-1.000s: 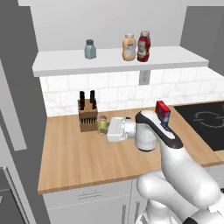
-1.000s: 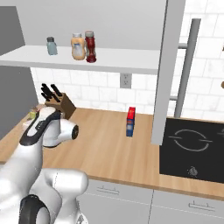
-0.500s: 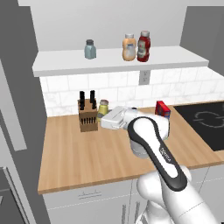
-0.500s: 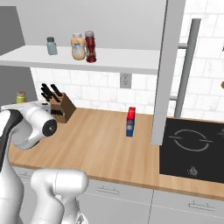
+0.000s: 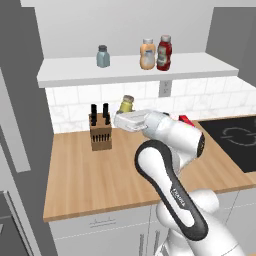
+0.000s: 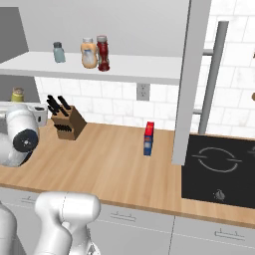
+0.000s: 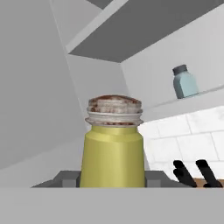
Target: Put the shaker and condiment bottle from the counter next to their counterparts in the cabinet.
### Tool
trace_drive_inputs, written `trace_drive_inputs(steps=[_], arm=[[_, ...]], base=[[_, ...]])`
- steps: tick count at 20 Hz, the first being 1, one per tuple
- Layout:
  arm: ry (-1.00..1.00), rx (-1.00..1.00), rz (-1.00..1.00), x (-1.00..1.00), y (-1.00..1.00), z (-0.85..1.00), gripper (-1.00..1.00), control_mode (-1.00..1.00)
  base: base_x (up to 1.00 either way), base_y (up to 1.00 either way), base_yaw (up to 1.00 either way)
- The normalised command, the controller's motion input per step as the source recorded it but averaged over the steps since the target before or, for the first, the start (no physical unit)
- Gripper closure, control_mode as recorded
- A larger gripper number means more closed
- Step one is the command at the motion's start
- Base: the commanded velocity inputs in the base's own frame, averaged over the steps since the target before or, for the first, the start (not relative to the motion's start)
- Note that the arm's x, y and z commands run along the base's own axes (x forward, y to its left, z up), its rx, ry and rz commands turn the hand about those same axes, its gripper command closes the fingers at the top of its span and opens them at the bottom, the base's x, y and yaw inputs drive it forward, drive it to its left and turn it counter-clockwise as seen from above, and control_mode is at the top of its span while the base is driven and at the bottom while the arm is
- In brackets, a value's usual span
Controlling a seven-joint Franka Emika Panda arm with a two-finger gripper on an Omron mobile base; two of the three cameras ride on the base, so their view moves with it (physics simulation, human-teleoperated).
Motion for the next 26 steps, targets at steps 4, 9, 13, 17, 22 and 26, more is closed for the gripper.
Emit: trace_drive_inputs(steps=[4,9,13,17,22,26], arm=[[0.12,0.00,-0.18,-0.07,-0.46,0.81,1.00,-1.00],[-0.01,-0.03,-0.07,-0.36,-0.08,0.05,1.00,-1.00],[-0.03,0.00,-0.12,-0.13,-0.27,0.43,1.00,-1.00],[-0.02,-0.01,-0.15,-0.02,-0.22,0.46,1.00,-1.00],[0.03,-0.11,-0.19,0.00,-0.02,0.20,1.00,-1.00],[0.12,-0.09,-0.21,0.00,-0.01,0.34,1.00,-1.00]], base=[[0.00,0.00,0.00],[0.00,0.00,0.00],[0.00,0.00,0.00],[0.00,0.00,0.00],[0.00,0.00,0.00],[0.00,0.00,0.00]])
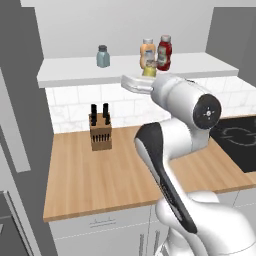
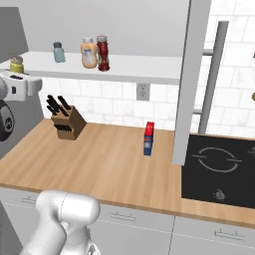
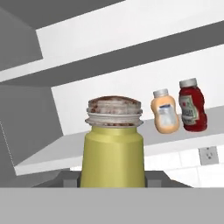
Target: Put the shaker and condiment bottle from the counter next to their counterparts in the cabinet.
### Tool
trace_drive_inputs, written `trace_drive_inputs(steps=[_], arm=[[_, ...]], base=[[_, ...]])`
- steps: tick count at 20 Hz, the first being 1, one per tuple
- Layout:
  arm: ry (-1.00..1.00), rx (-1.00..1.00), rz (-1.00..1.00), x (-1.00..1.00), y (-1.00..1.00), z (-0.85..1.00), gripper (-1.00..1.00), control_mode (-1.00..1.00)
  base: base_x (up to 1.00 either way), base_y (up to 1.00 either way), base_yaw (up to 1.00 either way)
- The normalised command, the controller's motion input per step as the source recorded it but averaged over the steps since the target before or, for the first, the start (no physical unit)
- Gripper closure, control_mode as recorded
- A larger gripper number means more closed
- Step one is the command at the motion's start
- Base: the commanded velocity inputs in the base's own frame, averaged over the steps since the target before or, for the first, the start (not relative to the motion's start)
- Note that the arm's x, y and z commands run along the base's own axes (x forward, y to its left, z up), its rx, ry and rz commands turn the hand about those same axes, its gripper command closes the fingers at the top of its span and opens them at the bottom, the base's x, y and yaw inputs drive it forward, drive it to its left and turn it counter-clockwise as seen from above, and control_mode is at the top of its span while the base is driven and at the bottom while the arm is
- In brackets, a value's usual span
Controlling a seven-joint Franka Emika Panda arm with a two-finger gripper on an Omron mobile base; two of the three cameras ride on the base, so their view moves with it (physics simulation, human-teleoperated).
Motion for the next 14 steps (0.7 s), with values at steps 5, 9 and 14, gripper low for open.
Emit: trace_drive_inputs(steps=[5,9,14], arm=[[0.05,-0.08,-0.13,0.00,-0.02,0.16,1.00,-1.00],[0.00,-0.13,0.02,0.00,-0.17,-0.21,1.00,-1.00],[-0.02,-0.05,0.27,0.06,-0.57,-0.04,1.00,-1.00]], base=[[0.00,0.00,0.00],[0.00,0.00,0.00],[0.00,0.00,0.00]])
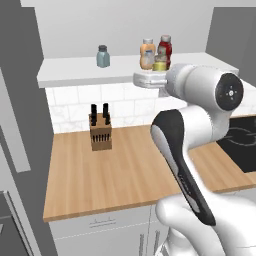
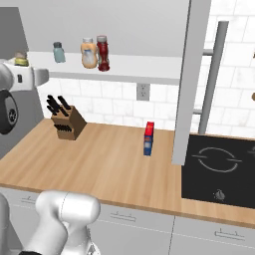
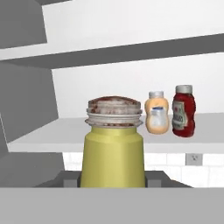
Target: Put the shaker and condiment bottle from the counter next to their counterparts in the cabinet.
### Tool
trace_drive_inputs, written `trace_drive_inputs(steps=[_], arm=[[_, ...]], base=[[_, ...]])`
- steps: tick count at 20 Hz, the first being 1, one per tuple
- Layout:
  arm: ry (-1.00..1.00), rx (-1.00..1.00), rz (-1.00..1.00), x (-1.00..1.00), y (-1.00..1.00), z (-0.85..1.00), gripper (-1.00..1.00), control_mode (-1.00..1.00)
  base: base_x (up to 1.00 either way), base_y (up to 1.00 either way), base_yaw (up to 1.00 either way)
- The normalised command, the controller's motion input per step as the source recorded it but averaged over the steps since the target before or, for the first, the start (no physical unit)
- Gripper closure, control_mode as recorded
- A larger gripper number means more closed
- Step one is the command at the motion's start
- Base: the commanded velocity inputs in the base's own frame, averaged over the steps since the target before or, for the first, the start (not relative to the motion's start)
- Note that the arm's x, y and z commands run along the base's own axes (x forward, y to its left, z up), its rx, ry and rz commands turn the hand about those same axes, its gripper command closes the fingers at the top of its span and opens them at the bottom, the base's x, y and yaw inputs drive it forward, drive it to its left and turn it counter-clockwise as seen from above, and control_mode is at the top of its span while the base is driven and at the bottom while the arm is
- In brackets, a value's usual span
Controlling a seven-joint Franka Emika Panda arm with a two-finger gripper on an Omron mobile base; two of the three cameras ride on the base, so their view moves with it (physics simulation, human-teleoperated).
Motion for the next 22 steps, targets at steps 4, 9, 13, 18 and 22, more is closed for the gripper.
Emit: trace_drive_inputs(steps=[4,9,13,18,22], arm=[[-0.03,-0.09,0.01,0.00,0.12,-0.01,1.00,-1.00],[-0.08,-0.05,0.00,0.08,0.24,0.04,1.00,-1.00],[0.00,-0.01,0.00,0.31,0.26,0.03,1.00,-1.00],[0.00,-0.03,0.00,0.39,0.25,-0.02,1.00,-1.00],[0.00,-0.04,0.00,0.30,0.14,-0.08,1.00,-1.00]], base=[[0.00,0.00,0.00],[0.00,0.00,0.00],[0.00,0.00,0.00],[0.00,0.00,0.00],[0.00,0.00,0.00]])
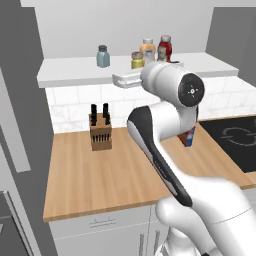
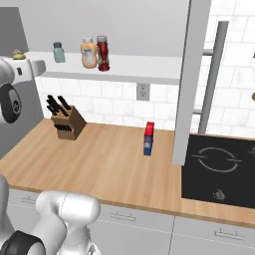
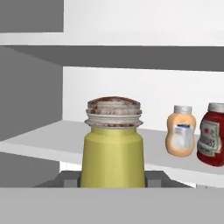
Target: Put the shaker and condiment bottle from the counter next to their counterparts in the cabinet.
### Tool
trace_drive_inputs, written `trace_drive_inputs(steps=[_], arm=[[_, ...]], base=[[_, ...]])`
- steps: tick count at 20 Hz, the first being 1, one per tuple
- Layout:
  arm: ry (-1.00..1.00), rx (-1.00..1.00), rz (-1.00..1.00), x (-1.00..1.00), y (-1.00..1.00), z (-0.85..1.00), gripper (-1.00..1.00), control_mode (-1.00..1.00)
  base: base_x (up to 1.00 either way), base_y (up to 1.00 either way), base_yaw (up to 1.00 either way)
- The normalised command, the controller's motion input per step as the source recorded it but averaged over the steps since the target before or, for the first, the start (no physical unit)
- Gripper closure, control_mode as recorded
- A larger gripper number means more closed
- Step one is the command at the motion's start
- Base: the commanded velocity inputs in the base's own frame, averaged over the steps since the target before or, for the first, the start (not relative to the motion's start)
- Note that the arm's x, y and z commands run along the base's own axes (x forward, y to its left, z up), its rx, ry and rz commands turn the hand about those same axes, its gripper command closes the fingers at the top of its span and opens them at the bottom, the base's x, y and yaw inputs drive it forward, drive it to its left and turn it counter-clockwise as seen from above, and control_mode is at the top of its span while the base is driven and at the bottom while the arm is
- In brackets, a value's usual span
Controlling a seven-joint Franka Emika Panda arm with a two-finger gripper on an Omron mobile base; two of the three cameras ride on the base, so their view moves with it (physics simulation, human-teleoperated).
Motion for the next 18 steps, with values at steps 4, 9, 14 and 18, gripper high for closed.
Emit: trace_drive_inputs(steps=[4,9,14,18], arm=[[0.00,-0.01,0.00,0.37,0.04,-0.02,1.00,-1.00],[0.00,0.00,0.00,0.34,0.05,-0.08,1.00,-1.00],[0.00,-0.03,0.00,0.26,0.20,-0.20,1.00,-1.00],[0.00,-0.01,0.00,0.25,0.18,-0.06,1.00,-1.00]], base=[[0.00,0.00,0.00],[0.00,0.00,0.00],[0.00,0.00,0.00],[0.00,0.00,0.00]])
